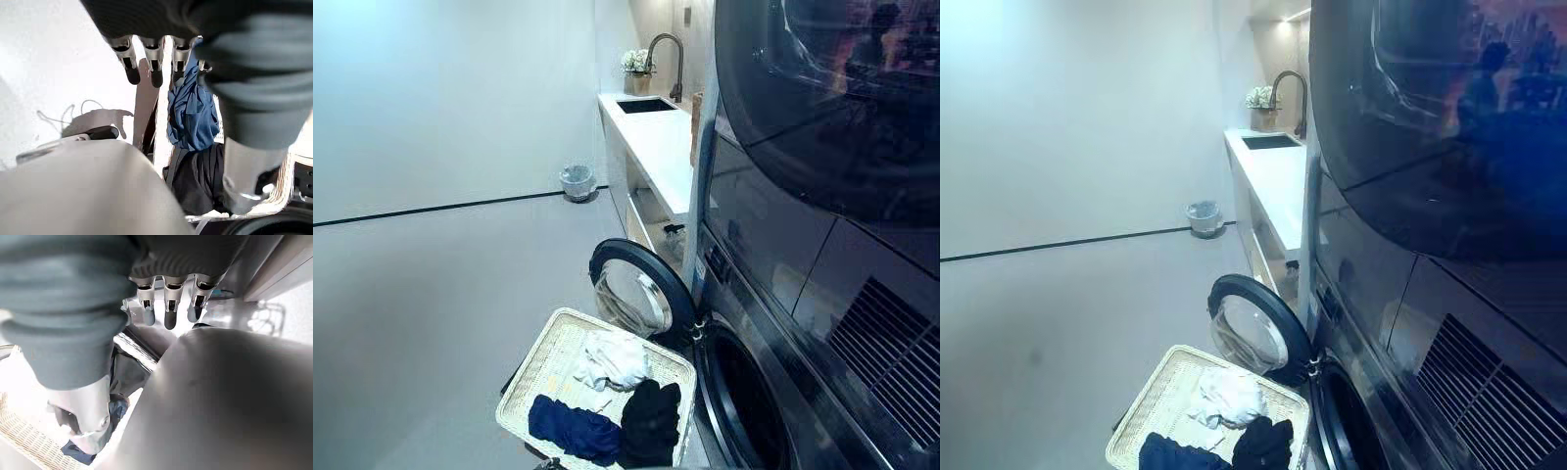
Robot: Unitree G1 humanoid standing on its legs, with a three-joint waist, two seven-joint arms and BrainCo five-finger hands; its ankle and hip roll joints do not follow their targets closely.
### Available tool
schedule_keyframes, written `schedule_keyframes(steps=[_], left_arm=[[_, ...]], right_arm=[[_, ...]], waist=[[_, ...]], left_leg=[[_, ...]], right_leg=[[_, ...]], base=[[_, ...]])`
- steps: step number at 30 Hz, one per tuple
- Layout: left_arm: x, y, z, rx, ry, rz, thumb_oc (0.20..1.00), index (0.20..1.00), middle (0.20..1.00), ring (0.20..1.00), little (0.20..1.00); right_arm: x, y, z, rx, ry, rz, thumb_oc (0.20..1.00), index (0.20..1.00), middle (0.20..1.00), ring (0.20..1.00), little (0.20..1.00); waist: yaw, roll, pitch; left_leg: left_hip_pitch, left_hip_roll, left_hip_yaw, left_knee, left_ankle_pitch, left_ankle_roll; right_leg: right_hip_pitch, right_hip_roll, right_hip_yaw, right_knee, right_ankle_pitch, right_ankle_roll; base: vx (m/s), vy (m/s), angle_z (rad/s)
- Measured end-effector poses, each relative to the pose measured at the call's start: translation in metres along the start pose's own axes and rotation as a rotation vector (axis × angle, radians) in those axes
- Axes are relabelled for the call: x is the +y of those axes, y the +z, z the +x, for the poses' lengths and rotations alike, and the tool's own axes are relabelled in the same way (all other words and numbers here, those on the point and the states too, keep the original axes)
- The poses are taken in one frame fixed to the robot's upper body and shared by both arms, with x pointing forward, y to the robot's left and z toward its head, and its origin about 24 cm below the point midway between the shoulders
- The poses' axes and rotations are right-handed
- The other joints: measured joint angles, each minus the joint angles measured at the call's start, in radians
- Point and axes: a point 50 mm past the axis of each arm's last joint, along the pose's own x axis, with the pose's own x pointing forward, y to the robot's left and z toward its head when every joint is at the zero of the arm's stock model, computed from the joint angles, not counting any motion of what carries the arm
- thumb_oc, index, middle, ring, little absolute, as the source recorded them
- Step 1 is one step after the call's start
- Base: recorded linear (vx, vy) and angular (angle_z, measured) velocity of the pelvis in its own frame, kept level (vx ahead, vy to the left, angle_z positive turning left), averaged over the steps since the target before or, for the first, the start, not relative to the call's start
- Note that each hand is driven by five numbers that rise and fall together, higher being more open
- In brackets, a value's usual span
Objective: Put the clothes into the washing machine.
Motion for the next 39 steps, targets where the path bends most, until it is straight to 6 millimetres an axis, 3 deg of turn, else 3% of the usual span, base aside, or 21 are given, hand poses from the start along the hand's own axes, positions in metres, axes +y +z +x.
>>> schedule_keyframes(steps=[27,31,39], left_arm=[[0.002,-0.001,0.0,0.012,0.035,-0.035,1.0,1.0,1.0,1.0,1.0],[0.003,-0.001,0.0,0.012,0.102,-0.032,1.0,1.0,1.0,1.0,1.0],[0.022,0.0,-0.004,-0.004,0.397,0.094,1.0,1.0,1.0,1.0,1.0]], right_arm=[[-0.001,0.0,0.0,0.0,-0.012,0.0,1.0,1.0,1.0,1.0,1.0],[-0.001,-0.001,0.0,0.001,-0.018,0.002,1.0,1.0,1.0,1.0,1.0],[-0.005,-0.002,-0.001,-0.003,-0.073,0.001,1.0,1.0,1.0,1.0,1.0]], waist=[[-0.001,0.001,0.001],[-0.001,0.001,0.002],[-0.002,0.01,0.018]], left_leg=[[0.0,0.0,0.0,0.0,0.0,0.0],[-0.001,0.0,0.0,0.0,0.0,0.0],[-0.003,0.0,0.004,0.002,-0.003,-0.001]], right_leg=[[0.0,0.0,0.0,0.0,0.0,0.0],[-0.001,0.0,0.0,0.0,-0.001,-0.001],[-0.01,-0.001,0.008,0.001,-0.004,-0.001]], base=[[0.02,0.005,-0.01],[0.03,0.011,0.0],[0.03,0.041,-0.01]])
